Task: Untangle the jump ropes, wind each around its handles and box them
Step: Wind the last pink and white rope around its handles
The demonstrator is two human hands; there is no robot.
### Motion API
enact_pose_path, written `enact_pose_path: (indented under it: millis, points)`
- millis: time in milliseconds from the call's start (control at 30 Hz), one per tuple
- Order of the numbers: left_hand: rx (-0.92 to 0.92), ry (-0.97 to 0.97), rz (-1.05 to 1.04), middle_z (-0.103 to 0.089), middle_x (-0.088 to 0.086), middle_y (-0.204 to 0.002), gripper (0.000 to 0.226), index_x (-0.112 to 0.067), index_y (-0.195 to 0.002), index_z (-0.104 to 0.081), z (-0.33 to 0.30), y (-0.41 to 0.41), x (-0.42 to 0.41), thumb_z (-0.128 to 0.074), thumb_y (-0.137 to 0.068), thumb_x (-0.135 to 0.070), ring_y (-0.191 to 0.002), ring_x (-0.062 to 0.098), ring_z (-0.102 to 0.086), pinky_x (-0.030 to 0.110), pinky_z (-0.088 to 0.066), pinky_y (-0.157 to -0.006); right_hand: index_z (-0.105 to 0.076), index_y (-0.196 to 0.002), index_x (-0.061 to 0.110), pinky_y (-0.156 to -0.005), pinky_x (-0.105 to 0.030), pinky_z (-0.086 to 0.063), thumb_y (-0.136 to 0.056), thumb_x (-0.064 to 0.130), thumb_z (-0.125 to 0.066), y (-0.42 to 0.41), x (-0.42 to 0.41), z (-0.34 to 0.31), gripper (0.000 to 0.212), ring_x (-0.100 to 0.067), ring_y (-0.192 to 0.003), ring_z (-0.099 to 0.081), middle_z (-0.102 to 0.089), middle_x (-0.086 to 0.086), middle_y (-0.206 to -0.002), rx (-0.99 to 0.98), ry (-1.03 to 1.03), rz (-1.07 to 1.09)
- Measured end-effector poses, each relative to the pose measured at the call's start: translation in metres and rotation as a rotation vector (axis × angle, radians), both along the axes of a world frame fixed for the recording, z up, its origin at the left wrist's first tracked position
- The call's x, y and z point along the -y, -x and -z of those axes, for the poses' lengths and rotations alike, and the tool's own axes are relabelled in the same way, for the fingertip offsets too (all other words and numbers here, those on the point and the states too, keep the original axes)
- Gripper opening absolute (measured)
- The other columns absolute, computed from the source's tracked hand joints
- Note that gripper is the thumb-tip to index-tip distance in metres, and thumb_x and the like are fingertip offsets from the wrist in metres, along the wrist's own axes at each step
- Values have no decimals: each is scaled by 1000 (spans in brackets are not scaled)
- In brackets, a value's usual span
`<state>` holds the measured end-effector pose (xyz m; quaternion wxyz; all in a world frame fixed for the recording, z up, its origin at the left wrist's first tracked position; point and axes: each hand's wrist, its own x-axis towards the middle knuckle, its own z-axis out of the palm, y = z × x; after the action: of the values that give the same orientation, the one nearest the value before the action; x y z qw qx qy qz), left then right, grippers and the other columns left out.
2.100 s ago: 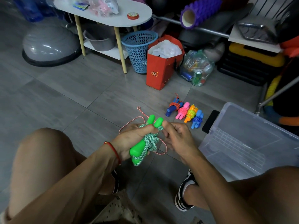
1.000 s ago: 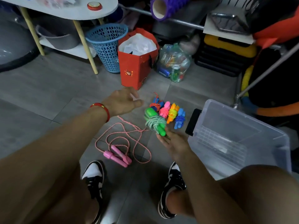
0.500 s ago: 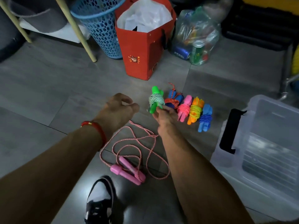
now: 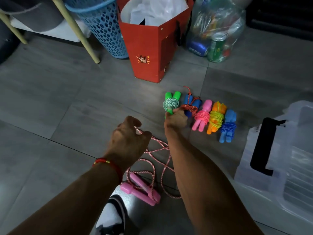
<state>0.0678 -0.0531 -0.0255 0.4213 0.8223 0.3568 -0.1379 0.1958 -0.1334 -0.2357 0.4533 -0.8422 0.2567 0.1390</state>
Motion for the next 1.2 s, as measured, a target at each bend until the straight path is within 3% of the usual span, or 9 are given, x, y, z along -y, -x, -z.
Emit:
enact_pose_path:
  millis: [133,233,367,567,633,767,933,1033,1200]
  points:
    - [-13,-9,37,-59,4,-108,36,-25,-119,-55,-2,3,0,-69,-86,-31,-104,33,-61,51,-55,-88,-61,-96,19,-87,-43,-56,-88,33,-74,-1,-2,-8,21,-35,-101,-70,-72,-17,-105,-12,-130,59]
    - [-34,-15,53,-58,6,-113,38,-25,-121,-55,-1,6,-2,-70,-86,-32,-107,34,-59,51,-55,-89,-43,-74,30,-71,-49,-62,-79,43,-75,-14,-4,53,35,-35,-79,-74,-73,-11,-89,6,-196,121]
    - [-37,-29,70,-57,8,-114,40,-22,-123,-54,-2,9,-8,-70,-88,-32,-108,34,-58,52,-54,-90,-53,-86,21,-84,-47,-58,-87,48,-65,-6,-10,28,30,-26,-95,-68,-71,-10,-103,-4,-126,48]
    - [-30,-23,106,-59,2,-102,36,-22,-121,-55,-6,13,-14,-68,-89,-31,-109,34,-57,52,-53,-92,-51,-78,21,-68,-50,-61,-77,62,-37,16,-6,28,43,-36,-78,-73,-72,-12,-97,4,-68,-33]
    - [-33,-36,106,-58,8,-112,36,-23,-120,-56,-7,14,-17,-69,-88,-32,-109,36,-58,51,-53,-92,-63,-85,11,-68,-46,-62,-79,57,-33,31,0,21,55,-35,-77,-73,-74,-11,-86,-16,20,-149]
    - [-45,-45,112,-55,11,-123,38,-23,-123,-55,-7,20,-20,-69,-88,-33,-115,35,-54,51,-51,-96,-71,-96,10,-77,-41,-58,-93,32,-52,64,15,6,30,-29,-88,-71,-75,-11,-94,48,152,-416]
    - [-59,-62,143,-53,9,-121,38,-29,-123,-51,-1,31,-16,-67,-89,-33,-111,34,-56,52,-53,-93,-44,-144,26,-93,-48,-52,-94,29,-61,50,-1,1,53,-34,-123,-51,-47,-16,-137,153,212,-683]
    - [-65,-107,215,-50,6,-116,44,-35,-129,-47,6,36,-21,-66,-90,-35,-106,32,-57,51,-54,-89,-26,-153,45,-102,-52,-46,-96,41,-57,11,-23,-6,65,-42,-131,-42,-26,-23,-153,57,291,-773]
    - [-45,-134,261,-41,-1,-108,48,-39,-134,-42,14,31,-26,-64,-92,-31,-115,27,-50,41,-50,-93,-19,-159,35,-118,-45,-31,-105,38,-39,-32,-40,-1,58,-37,-144,-34,-30,-12,-162,-152,145,-863]
